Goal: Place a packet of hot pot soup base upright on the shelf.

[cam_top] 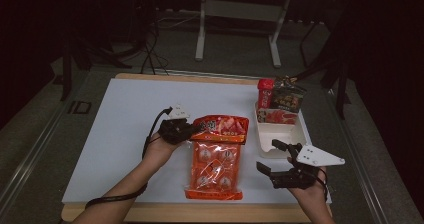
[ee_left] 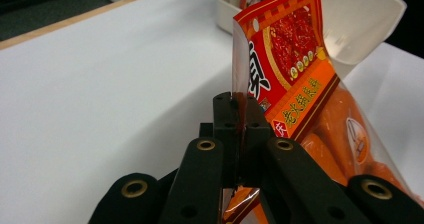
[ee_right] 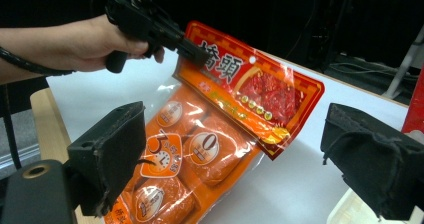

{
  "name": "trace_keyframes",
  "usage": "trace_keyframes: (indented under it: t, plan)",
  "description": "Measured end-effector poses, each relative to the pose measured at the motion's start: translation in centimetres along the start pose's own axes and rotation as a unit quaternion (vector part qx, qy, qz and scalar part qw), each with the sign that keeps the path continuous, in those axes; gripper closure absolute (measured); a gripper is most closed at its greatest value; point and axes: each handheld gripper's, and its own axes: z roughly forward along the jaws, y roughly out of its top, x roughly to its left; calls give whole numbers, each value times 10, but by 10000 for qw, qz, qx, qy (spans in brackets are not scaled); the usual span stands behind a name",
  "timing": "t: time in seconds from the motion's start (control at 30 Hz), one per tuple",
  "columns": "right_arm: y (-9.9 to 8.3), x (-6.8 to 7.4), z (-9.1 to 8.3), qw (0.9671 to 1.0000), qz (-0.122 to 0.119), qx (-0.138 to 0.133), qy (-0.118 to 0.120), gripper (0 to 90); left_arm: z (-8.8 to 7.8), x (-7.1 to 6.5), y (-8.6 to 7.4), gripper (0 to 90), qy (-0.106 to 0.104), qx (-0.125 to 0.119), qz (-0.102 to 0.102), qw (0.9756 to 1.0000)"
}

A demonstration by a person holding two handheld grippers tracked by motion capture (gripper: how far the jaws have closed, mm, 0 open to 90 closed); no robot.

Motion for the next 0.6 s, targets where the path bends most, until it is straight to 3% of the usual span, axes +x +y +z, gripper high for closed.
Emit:
trace_keyframes:
  t: [0.13, 0.3, 0.6]
  plan:
    - [0, 0, 1, 10000, 9, 18, -11, 107, -5, -3, 2, 898, -68, -99, 40, 9999]
    - [1, -1, -1, 9999, 31, 11, -115, 126, -18, -17, 10, 899, -203, -313, 243, 9990]
    - [3, -3, -4, 9996, 149, -20, -230, 146, -37, -41, 18, 899, -373, -576, 661, 9954]
